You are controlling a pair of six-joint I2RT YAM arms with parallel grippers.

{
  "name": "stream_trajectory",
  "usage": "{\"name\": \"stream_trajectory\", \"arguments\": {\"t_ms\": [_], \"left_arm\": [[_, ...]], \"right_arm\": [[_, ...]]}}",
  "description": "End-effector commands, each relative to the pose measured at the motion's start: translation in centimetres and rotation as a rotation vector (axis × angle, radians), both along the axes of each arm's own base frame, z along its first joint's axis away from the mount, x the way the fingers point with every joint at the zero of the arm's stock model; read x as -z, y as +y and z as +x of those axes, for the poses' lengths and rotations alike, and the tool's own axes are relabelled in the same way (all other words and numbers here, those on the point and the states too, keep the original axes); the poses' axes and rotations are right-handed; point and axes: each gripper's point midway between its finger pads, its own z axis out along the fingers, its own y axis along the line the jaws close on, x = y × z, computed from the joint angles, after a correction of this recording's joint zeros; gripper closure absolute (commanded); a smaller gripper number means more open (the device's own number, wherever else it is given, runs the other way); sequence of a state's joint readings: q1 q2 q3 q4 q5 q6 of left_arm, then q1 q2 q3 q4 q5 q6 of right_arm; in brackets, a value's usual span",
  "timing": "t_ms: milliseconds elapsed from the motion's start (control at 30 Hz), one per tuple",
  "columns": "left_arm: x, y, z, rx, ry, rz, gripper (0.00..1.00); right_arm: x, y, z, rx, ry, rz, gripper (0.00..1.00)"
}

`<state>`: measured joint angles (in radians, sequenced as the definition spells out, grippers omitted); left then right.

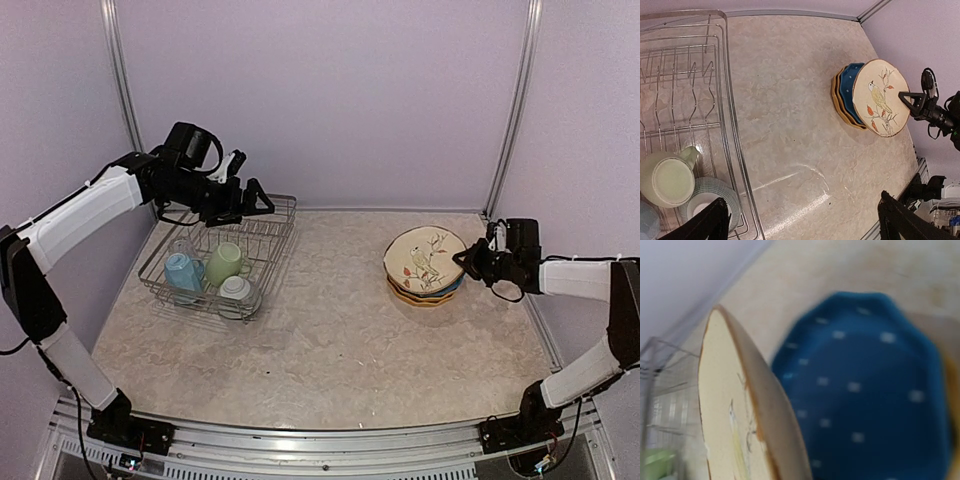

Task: Unload the mixed dishes from the dish rack
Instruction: Place the plate with another plate.

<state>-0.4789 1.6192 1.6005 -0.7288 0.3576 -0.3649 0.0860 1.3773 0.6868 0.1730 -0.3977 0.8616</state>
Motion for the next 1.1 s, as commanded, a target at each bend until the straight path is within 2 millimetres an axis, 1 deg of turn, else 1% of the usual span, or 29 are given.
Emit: {"name": "stream_trajectory", "arguments": {"t_ms": [0,267,367,500,633,700,767,833,900,933,1033,1067], "left_arm": [[0.1,0.0,0.1,-0.004,-0.017,0.058,0.01],[1.2,0.4,0.3,-0.025,-0.004,0.157,0.01],[2.0,0.6,0.5,-0.036,0.003,0.187,0.01],[2.3,0.8,0.7,-0.050,0.017,0.206,0.01],[2.5,1.0,0.8,-0.058,0.016,0.218,0.01],[2.6,0.9,0.8,-0.056,0.025,0.218,0.01],[2.8,0.8,0.8,-0.055,0.025,0.218,0.01],[2.9,0.9,0.8,-0.057,0.025,0.224,0.01],[2.8,0.8,0.8,-0.054,0.033,0.223,0.01],[2.9,0.7,0.8,-0.051,0.035,0.224,0.01],[2.9,0.8,0.8,-0.054,0.025,0.233,0.01],[2.9,0.9,0.8,-0.057,0.025,0.238,0.01]], "right_arm": [[-1.9,-0.2,1.3,-0.023,-0.061,0.023,1.00],[0.6,-1.1,2.4,-0.007,-0.013,0.001,1.00],[1.0,-1.3,2.6,-0.005,0.000,-0.016,1.00],[1.6,-2.3,3.0,0.021,0.014,-0.086,1.00],[2.0,-3.0,3.2,0.031,0.022,-0.138,0.93],[2.4,-3.0,3.3,0.022,0.032,-0.146,0.92],[2.2,-2.8,3.4,0.011,0.025,-0.144,0.94],[1.8,-2.7,3.5,0.009,0.004,-0.129,1.00],[1.6,-2.9,3.6,0.012,-0.004,-0.115,1.00],[1.6,-2.9,3.6,0.012,-0.002,-0.114,0.99],[2.0,-3.0,3.4,0.009,0.011,-0.125,0.83],[2.1,-3.0,3.3,0.009,0.014,-0.130,0.80]]}}
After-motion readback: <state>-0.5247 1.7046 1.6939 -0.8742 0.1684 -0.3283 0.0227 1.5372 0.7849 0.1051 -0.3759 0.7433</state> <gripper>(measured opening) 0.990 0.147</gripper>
